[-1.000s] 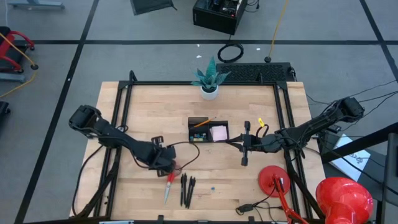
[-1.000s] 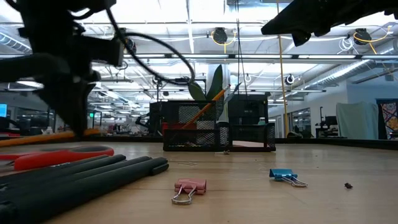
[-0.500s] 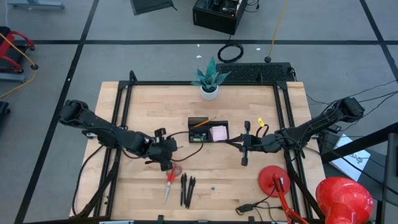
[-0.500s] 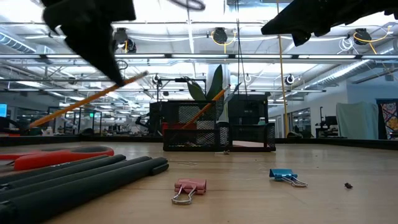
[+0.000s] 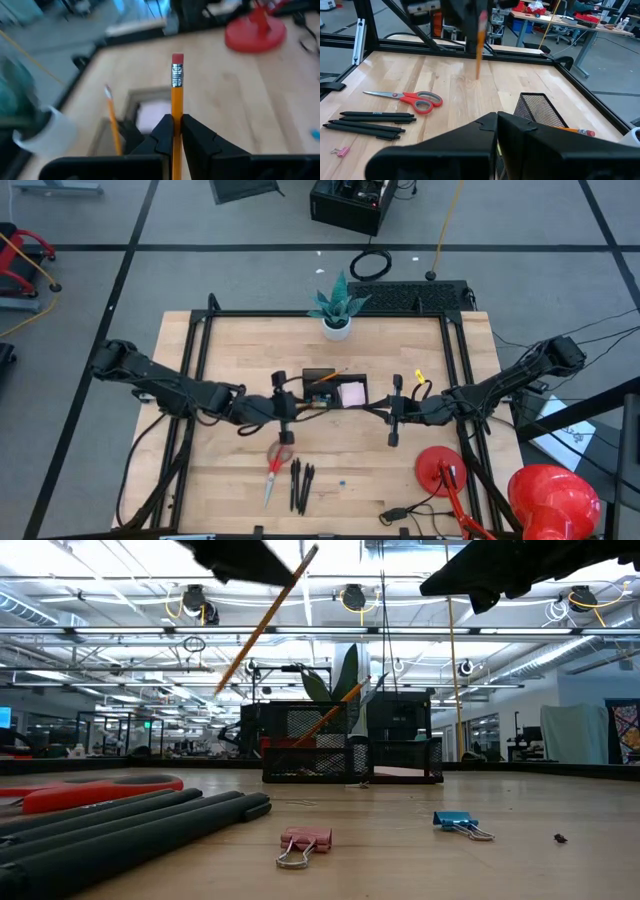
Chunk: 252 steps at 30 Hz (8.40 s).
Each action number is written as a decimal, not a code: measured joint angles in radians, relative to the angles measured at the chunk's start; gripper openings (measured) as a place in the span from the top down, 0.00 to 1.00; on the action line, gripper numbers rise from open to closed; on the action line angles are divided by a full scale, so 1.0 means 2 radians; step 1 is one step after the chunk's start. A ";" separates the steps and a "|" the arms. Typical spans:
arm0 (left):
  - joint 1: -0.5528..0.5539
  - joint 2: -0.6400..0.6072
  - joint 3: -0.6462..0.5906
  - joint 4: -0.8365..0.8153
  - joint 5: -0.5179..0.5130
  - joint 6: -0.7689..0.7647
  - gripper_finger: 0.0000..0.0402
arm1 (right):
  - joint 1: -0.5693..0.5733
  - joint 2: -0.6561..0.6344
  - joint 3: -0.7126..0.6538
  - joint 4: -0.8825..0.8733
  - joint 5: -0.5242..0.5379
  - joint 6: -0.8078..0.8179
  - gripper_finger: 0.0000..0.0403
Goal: Pick and place office supplies into organizer
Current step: Put the orange pencil into the black desk organizer, then put the red scissors into the black desk organizer
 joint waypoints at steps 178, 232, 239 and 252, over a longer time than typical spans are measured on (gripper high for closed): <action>-0.272 0.091 0.042 -0.254 -0.054 -0.595 0.99 | 0.000 0.000 0.000 0.026 0.000 -0.018 0.99; -0.143 0.233 0.125 -0.334 0.205 -0.657 0.33 | 0.000 0.000 0.000 0.026 -0.001 -0.017 0.99; -0.149 0.236 0.125 -0.316 0.163 -0.705 0.33 | 0.000 0.000 0.000 0.026 -0.001 -0.017 0.99; -0.155 0.295 0.130 -0.330 0.173 -0.738 0.33 | 0.000 0.000 0.000 0.026 -0.001 -0.014 0.99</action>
